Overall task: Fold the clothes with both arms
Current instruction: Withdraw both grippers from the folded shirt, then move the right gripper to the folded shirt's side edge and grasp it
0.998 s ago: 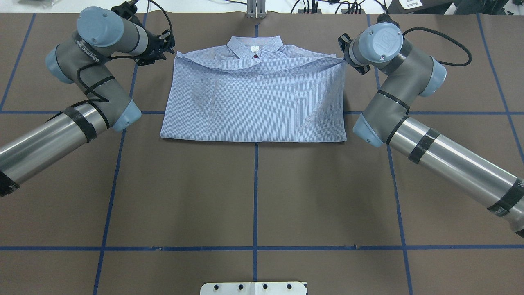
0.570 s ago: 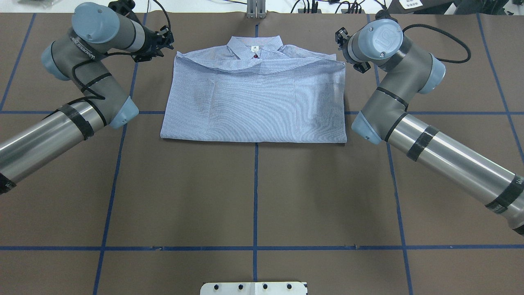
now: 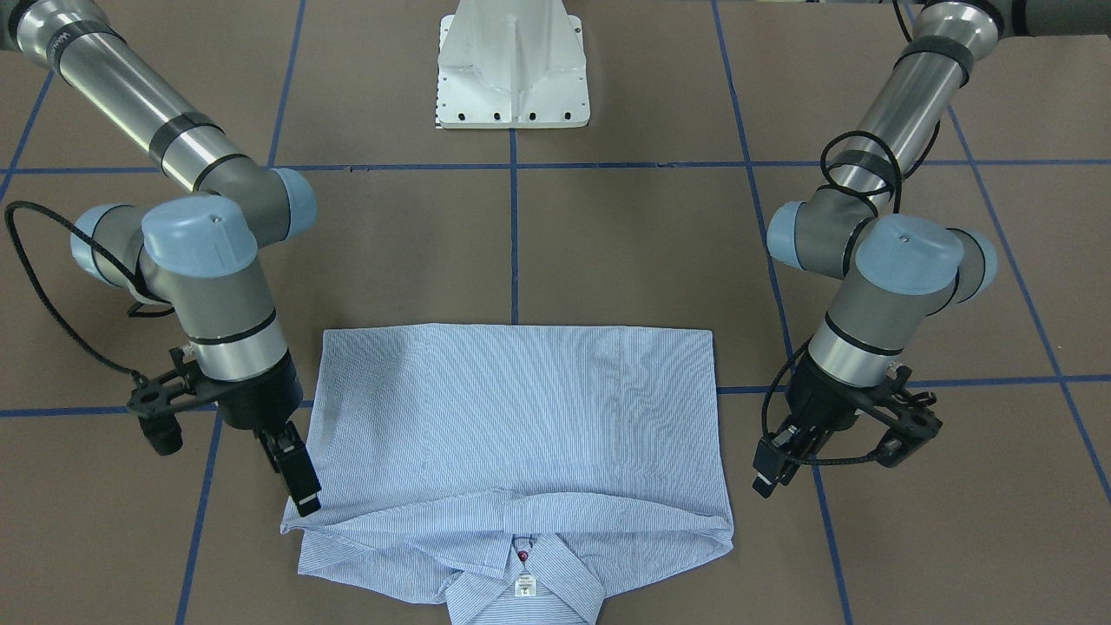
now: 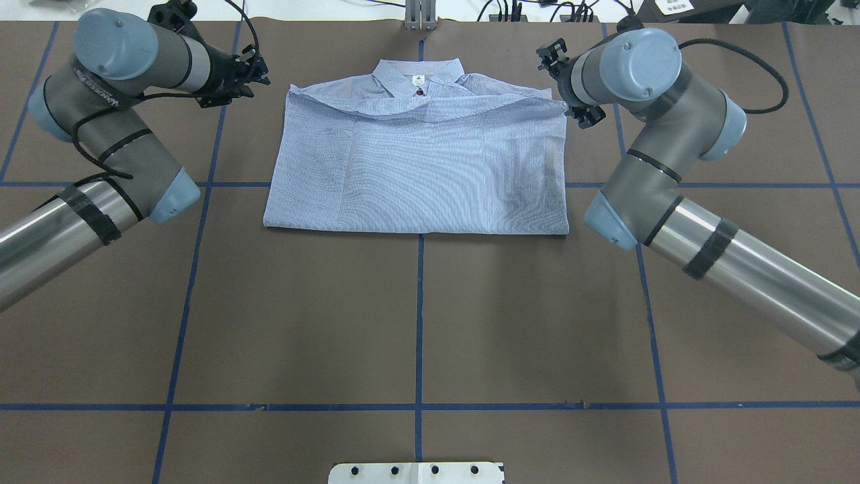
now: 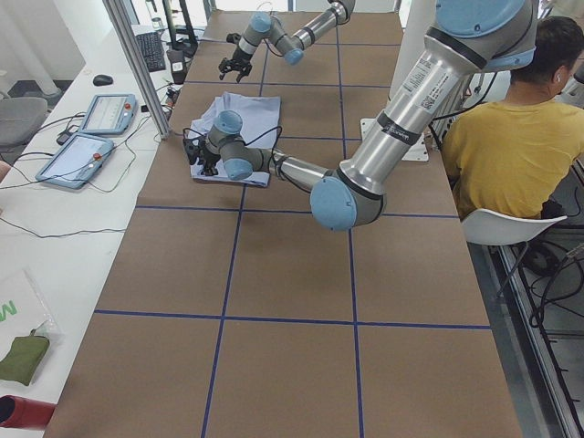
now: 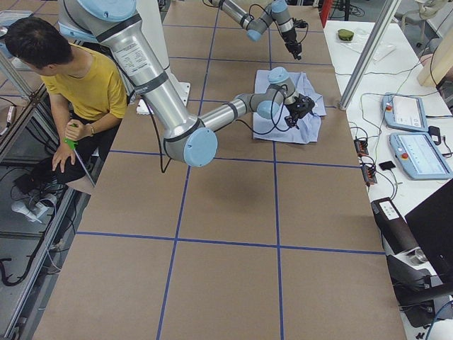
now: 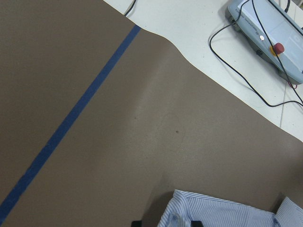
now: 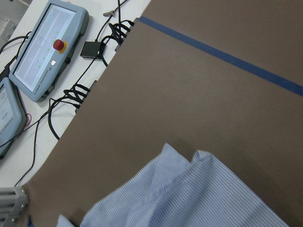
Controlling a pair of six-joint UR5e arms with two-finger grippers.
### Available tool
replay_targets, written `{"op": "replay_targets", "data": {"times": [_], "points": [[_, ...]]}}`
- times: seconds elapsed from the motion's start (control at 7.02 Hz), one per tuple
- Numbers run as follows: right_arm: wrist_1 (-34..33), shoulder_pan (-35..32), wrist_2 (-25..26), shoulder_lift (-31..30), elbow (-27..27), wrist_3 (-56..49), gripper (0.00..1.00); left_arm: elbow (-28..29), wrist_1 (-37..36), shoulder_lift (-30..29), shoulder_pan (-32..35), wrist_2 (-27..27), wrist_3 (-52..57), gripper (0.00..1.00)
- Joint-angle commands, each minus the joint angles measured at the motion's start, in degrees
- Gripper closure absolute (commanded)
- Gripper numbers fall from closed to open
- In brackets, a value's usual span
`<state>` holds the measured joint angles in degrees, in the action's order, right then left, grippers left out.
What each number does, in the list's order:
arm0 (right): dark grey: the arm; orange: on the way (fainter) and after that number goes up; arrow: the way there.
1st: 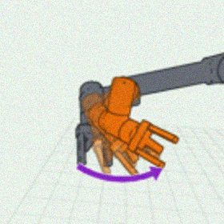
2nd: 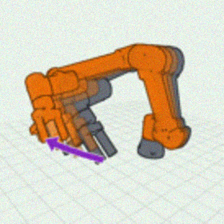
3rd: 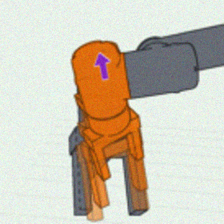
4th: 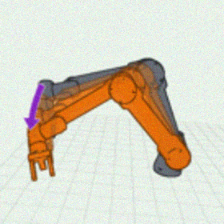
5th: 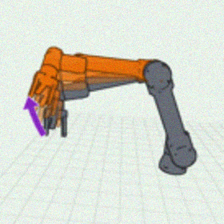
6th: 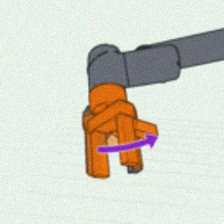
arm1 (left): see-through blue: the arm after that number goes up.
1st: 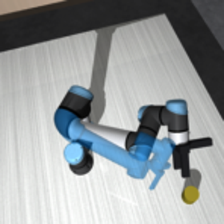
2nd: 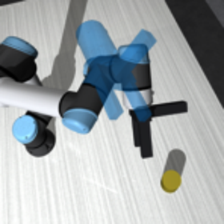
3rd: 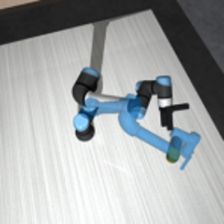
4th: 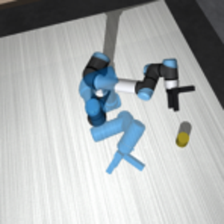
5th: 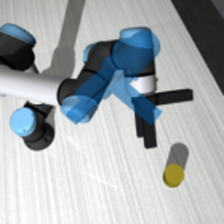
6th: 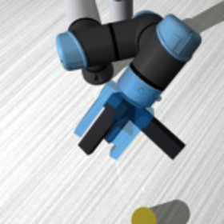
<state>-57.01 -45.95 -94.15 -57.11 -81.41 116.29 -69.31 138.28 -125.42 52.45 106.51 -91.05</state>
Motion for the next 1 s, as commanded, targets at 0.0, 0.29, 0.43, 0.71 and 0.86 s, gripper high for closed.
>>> {"op": "replay_targets", "data": {"times": [0.0,0.29,0.43,0.71,0.86], "points": [[-0.1,5.8,0.4,-12.6,-15.1,4.7,0.00,-3.1,-0.1,2.1,0.1,1.5,-0.1,0.55],[0.3,11.1,3.7,-15.1,-16.1,10.0,0.00,-3.2,0.1,2.3,0.0,1.4,-0.1,0.55],[0.3,11.6,4.2,-14.6,-15.4,10.0,0.01,-3.2,0.1,2.3,0.0,1.4,0.0,0.55],[0.3,11.8,4.2,-14.4,-13.1,9.9,0.02,-3.2,0.1,2.3,0.0,1.3,0.0,0.55],[0.2,12.0,4.3,-14.4,-13.1,10.0,0.04,-3.2,0.1,2.2,0.0,1.3,-0.1,0.55]]}}
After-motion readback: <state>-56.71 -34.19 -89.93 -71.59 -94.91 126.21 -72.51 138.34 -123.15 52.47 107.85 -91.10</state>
